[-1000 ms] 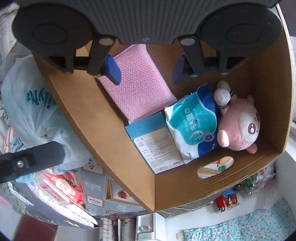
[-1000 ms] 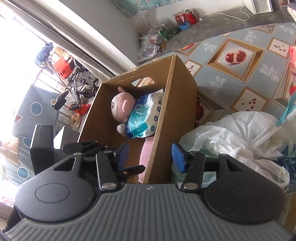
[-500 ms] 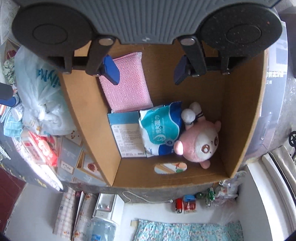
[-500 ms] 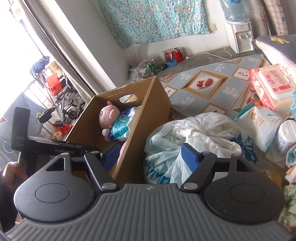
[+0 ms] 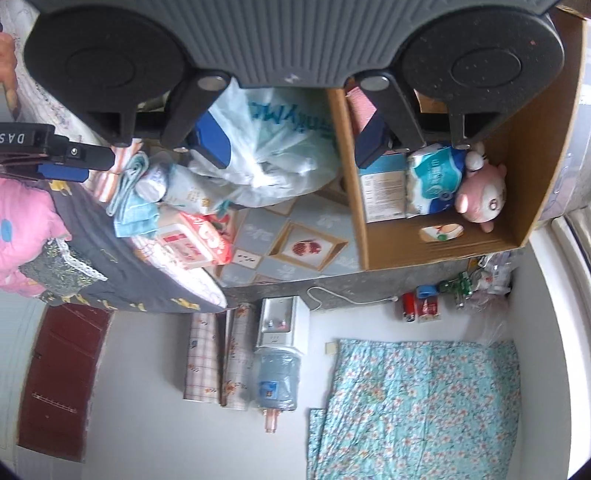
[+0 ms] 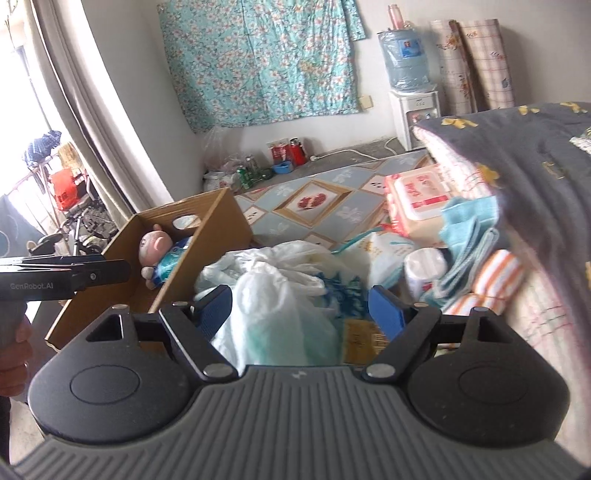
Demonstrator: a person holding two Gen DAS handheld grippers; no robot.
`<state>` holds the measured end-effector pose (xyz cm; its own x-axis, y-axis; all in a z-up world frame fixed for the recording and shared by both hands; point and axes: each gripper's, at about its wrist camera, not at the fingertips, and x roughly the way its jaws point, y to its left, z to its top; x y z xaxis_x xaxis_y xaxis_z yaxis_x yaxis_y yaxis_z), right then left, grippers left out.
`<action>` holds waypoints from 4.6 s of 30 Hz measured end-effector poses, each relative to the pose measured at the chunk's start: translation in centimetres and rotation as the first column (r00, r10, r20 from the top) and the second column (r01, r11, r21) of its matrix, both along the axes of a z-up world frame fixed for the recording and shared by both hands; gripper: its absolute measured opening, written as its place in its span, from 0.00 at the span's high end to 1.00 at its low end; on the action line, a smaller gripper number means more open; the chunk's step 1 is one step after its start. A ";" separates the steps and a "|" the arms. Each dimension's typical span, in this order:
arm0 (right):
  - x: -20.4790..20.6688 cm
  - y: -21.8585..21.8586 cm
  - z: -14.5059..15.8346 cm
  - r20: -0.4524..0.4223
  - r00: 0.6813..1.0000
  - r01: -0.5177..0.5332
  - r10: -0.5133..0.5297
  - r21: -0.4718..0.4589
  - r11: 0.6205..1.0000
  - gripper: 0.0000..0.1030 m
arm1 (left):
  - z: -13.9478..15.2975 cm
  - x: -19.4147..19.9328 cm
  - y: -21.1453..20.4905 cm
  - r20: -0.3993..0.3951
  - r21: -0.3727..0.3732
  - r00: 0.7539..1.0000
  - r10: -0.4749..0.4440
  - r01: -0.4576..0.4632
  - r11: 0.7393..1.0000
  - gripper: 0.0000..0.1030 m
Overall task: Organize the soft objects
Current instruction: 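Reach the left tool to the clear plastic bag on the bed, then grasp the clear plastic bag with the left tool and lift it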
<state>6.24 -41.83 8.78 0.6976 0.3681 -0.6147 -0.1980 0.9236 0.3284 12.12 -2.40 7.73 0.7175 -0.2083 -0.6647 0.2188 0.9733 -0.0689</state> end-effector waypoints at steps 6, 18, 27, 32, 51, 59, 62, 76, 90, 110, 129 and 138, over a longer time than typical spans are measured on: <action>-0.7 -6.4 0.3 -0.012 0.997 0.077 -0.078 -0.076 0.994 0.21 | -1.6 0.1 -6.0 0.047 0.006 0.997 -0.066 0.066 0.998 0.27; 4.6 -11.6 -1.1 -0.074 0.993 0.084 -0.087 -0.050 0.995 0.21 | -5.7 3.7 -15.6 0.066 0.164 0.968 -0.243 0.229 0.959 0.30; 12.1 -10.0 -3.2 -0.134 0.991 -0.017 0.024 0.053 0.998 0.50 | -10.9 8.5 -21.0 -0.055 0.372 0.918 -0.392 0.384 0.845 0.42; 14.2 -10.3 -5.8 -0.191 0.981 -0.016 0.042 0.134 0.991 0.52 | -13.3 11.0 -22.8 -0.129 0.431 0.908 -0.400 0.414 0.802 0.48; 12.1 -12.7 -5.9 -0.166 0.986 0.033 -0.004 0.169 0.985 0.50 | -9.1 13.8 -19.7 -0.054 0.312 0.974 -0.218 0.224 0.923 0.95; 11.0 -11.4 -3.5 -0.109 0.994 0.020 0.008 0.247 0.969 0.50 | -2.7 12.0 -14.5 -0.002 0.033 0.990 -0.142 0.142 0.989 0.95; 10.5 -10.6 -2.1 -0.073 0.997 0.004 0.017 0.286 0.958 0.51 | -0.9 10.0 -12.4 -0.011 -0.106 0.988 -0.154 0.152 0.983 0.95; 10.1 1.2 -1.1 -0.062 0.971 -0.199 0.231 0.326 0.924 0.80 | -5.4 1.8 -1.7 -0.158 -0.492 0.986 -0.051 -0.034 0.870 0.95; 12.7 10.2 -2.2 -0.123 0.914 -0.309 0.387 0.408 0.859 0.76 | -5.2 1.1 1.2 -0.143 -0.380 0.989 0.029 -0.082 0.921 0.58; 15.3 5.0 -7.8 -0.270 0.919 -0.130 0.287 0.480 0.868 0.53 | -5.7 3.0 1.2 -0.163 -0.308 0.984 0.074 -0.122 0.943 0.60; 10.8 3.9 -4.2 -0.274 0.931 -0.075 0.240 0.500 0.863 0.58 | -7.3 0.5 2.4 -0.183 -0.403 0.983 -0.005 -0.070 0.912 0.69; 8.5 3.4 -7.8 -0.453 0.858 0.081 0.243 0.584 0.807 0.48 | -8.3 -0.2 2.0 -0.197 -0.385 0.980 -0.011 -0.067 0.921 0.69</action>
